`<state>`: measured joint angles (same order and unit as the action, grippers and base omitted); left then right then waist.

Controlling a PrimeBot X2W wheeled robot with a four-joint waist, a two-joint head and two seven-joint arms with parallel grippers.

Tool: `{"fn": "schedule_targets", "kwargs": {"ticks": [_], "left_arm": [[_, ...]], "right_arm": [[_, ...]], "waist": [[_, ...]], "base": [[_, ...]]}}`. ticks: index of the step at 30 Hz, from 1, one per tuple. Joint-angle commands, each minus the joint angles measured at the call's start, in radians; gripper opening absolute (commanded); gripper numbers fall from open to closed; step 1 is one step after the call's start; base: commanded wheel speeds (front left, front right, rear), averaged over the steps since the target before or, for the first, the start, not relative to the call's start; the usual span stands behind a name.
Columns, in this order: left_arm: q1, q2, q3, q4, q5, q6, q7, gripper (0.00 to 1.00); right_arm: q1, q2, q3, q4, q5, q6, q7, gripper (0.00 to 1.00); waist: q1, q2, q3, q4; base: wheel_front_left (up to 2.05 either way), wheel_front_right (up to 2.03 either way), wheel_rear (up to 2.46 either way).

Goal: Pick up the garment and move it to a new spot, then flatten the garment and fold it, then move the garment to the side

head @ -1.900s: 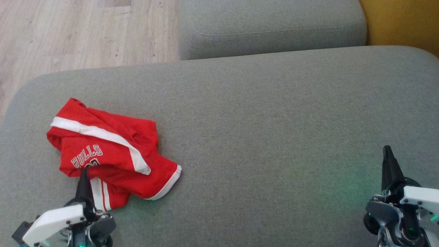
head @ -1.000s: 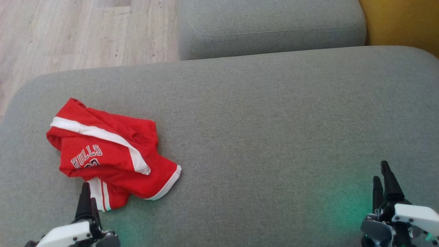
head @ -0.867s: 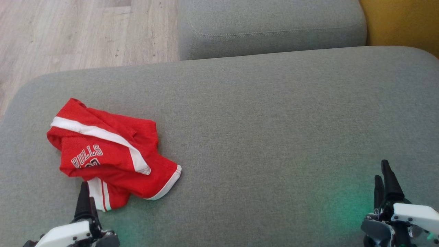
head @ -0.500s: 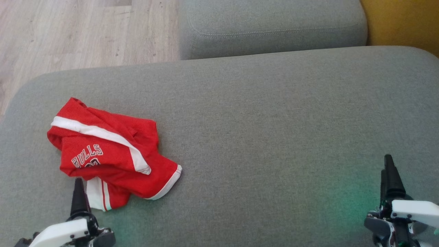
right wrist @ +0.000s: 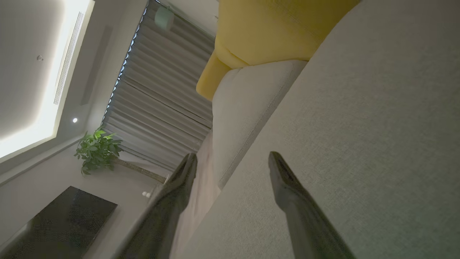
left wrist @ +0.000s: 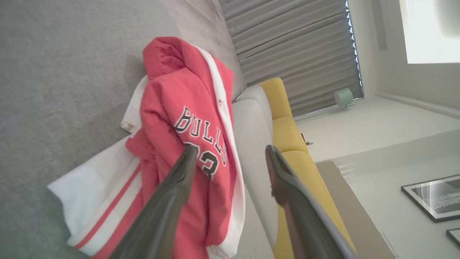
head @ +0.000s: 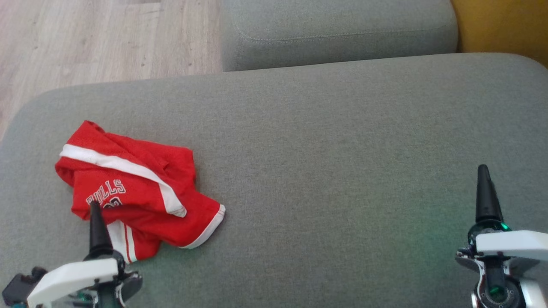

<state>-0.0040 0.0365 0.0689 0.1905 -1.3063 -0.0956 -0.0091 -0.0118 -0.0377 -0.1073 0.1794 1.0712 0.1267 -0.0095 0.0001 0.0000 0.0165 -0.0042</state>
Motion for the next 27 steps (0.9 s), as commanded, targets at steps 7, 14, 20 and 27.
{"fn": "schedule_targets", "kwargs": {"ticks": [7, 14, 20, 27], "left_arm": [[-0.057, 0.008, -0.059, -0.105, 0.211, 0.011, -0.031, 1.0], [-0.059, 0.009, -0.122, -0.121, 0.359, 0.014, -0.052, 1.0], [-0.062, 0.012, -0.174, -0.1, 0.496, 0.001, -0.07, 1.0], [-0.072, 0.018, -0.218, -0.096, 0.606, 0.011, -0.088, 1.0]], "right_arm": [[-0.047, -0.008, 0.034, -0.083, -0.167, 0.002, -0.032, 1.0], [-0.044, -0.008, 0.058, -0.094, -0.303, 0.002, -0.053, 1.0], [-0.042, -0.009, 0.079, -0.108, -0.394, 0.002, -0.071, 1.0], [-0.037, -0.009, 0.09, -0.108, -0.49, 0.002, -0.088, 1.0]], "waist": [[0.0, 0.0, 0.007, -0.006], [0.0, 0.0, 0.01, -0.011], [0.0, 0.0, 0.016, -0.015], [0.0, 0.0, 0.019, -0.016]], "base": [[0.0, 0.0, 0.0], [0.0, 0.0, 0.0], [0.0, 0.0, 0.0], [0.0, 0.0, 0.0]]}}
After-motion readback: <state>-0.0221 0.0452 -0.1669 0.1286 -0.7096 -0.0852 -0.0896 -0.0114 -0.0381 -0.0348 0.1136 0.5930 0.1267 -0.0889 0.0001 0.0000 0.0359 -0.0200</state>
